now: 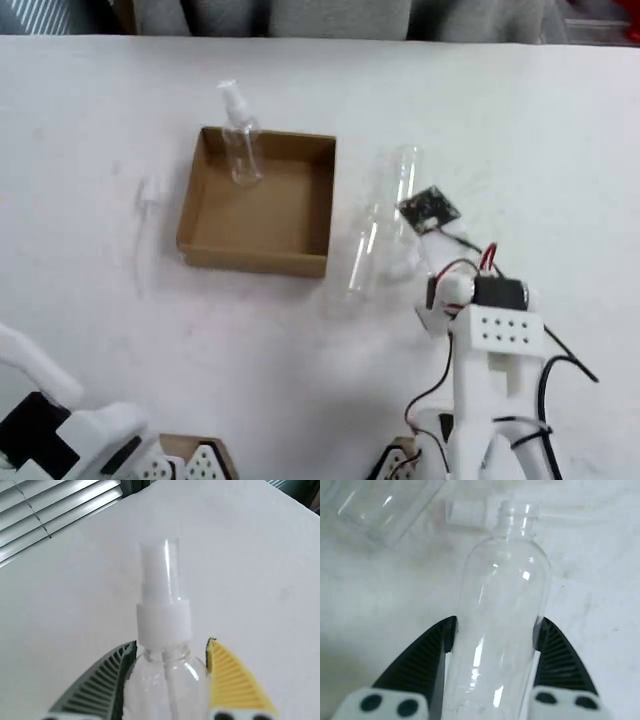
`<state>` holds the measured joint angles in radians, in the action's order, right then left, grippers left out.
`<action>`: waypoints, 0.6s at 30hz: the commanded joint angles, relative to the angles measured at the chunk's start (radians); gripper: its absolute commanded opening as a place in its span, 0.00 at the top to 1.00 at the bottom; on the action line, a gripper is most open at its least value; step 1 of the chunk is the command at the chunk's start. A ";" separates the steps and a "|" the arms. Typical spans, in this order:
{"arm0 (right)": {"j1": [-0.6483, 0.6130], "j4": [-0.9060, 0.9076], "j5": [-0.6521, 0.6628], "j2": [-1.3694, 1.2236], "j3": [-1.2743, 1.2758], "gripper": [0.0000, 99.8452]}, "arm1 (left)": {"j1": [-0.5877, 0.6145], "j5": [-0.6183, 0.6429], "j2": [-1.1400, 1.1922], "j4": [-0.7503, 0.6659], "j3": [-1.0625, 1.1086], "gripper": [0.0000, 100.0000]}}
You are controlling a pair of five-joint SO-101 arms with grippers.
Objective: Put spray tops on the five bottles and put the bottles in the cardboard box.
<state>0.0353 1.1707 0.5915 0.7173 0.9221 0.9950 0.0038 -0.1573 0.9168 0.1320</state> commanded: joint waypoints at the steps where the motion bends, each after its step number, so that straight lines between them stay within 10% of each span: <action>1: 0.008 0.048 -0.092 -0.008 -0.163 0.85 | 0.021 -0.018 0.025 0.000 -0.080 0.97; 18: 0.004 0.177 -0.081 -0.019 -0.218 0.74 | 0.059 -0.017 0.483 0.310 -0.669 0.97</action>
<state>0.0368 1.3456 0.4964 0.6974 0.7104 1.0441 -0.0038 0.3307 1.2022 -0.4496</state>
